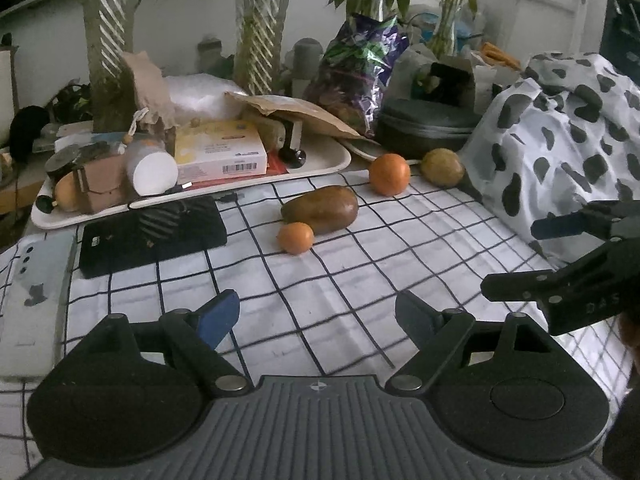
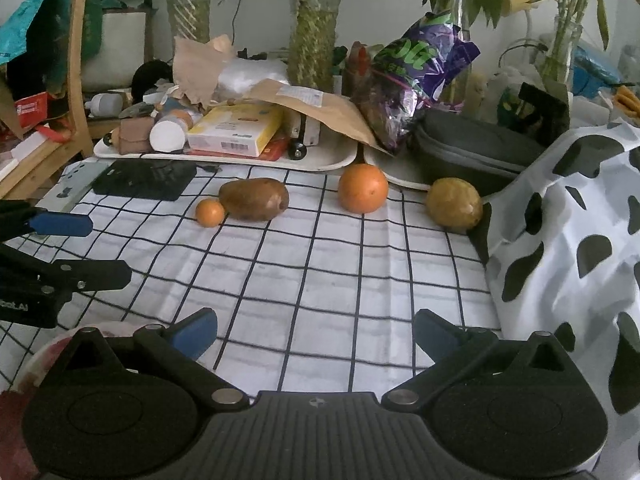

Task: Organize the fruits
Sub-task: 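Withdraw both tools from the plate toward the kumquat and brown mango, then grasp the kumquat with the left tool while the right tool grasps the brown mango, then carry the kumquat with the left tool while the right tool carries the mango to the plate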

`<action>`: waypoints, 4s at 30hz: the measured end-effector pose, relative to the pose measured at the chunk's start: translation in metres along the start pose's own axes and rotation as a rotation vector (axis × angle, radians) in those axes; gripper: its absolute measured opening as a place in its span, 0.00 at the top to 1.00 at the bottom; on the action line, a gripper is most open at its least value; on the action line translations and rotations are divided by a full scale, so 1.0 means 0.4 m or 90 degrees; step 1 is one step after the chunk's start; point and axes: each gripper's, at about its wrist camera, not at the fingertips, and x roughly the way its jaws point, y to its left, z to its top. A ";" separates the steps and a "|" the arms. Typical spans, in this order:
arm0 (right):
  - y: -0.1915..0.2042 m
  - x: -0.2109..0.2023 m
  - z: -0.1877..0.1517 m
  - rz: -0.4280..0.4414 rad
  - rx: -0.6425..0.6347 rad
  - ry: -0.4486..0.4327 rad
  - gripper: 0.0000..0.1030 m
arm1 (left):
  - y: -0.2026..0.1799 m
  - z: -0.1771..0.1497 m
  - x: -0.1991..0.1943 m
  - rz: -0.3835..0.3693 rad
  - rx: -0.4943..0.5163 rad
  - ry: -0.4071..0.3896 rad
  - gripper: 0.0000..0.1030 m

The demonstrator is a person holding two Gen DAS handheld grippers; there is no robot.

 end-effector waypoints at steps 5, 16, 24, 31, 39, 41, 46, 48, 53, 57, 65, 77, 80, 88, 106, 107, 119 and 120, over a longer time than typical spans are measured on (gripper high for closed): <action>-0.001 0.032 0.019 -0.002 -0.013 0.004 0.00 | 0.012 0.010 0.042 0.005 0.013 0.000 0.18; -0.012 0.107 0.057 -0.003 -0.031 0.016 0.00 | 0.030 0.042 0.130 -0.001 0.040 -0.011 0.36; -0.014 0.154 0.079 -0.003 -0.049 0.024 0.00 | 0.048 0.057 0.190 -0.007 0.050 -0.010 0.48; -0.015 0.189 0.093 -0.005 -0.062 0.031 0.00 | 0.051 0.062 0.240 -0.015 0.061 0.004 0.59; -0.009 0.204 0.099 -0.002 -0.068 0.031 0.00 | 0.060 0.069 0.247 -0.026 0.045 -0.003 0.70; -0.005 0.207 0.102 0.006 -0.073 0.027 0.00 | 0.059 0.072 0.240 -0.020 0.045 -0.005 0.70; 0.014 0.233 0.115 0.028 -0.100 0.011 0.00 | 0.070 0.084 0.219 -0.010 0.037 -0.011 0.70; 0.019 0.246 0.120 0.029 -0.105 0.007 0.00 | 0.076 0.086 0.214 -0.004 0.035 -0.011 0.70; 0.035 0.271 0.135 0.036 -0.113 -0.005 0.00 | 0.097 0.093 0.201 0.017 0.027 -0.008 0.70; 0.055 0.285 0.150 0.043 -0.120 -0.014 0.08 | 0.119 0.099 0.189 0.031 0.017 -0.009 0.70; 0.083 0.319 0.169 0.045 -0.141 -0.034 0.16 | 0.144 0.106 0.173 0.040 -0.001 -0.014 0.70; 0.096 0.350 0.188 0.090 -0.117 -0.043 0.24 | 0.143 0.107 0.171 0.040 0.005 -0.018 0.70; 0.096 0.359 0.194 0.105 -0.108 -0.040 0.29 | 0.145 0.107 0.171 0.038 0.004 -0.018 0.70; 0.099 0.369 0.202 0.146 -0.081 -0.014 0.51 | 0.138 0.103 0.171 0.037 0.013 -0.017 0.70; 0.073 0.223 0.198 0.156 -0.081 -0.049 0.52 | 0.096 0.090 0.133 0.019 0.023 -0.019 0.70; 0.072 0.215 0.194 0.155 -0.080 -0.049 0.52 | 0.092 0.088 0.128 0.017 0.025 -0.019 0.70; 0.055 0.121 0.147 0.145 -0.060 -0.055 0.52 | 0.036 0.053 0.060 0.004 0.039 -0.023 0.70; 0.054 0.115 0.142 0.144 -0.060 -0.055 0.52 | 0.033 0.052 0.055 0.003 0.039 -0.025 0.70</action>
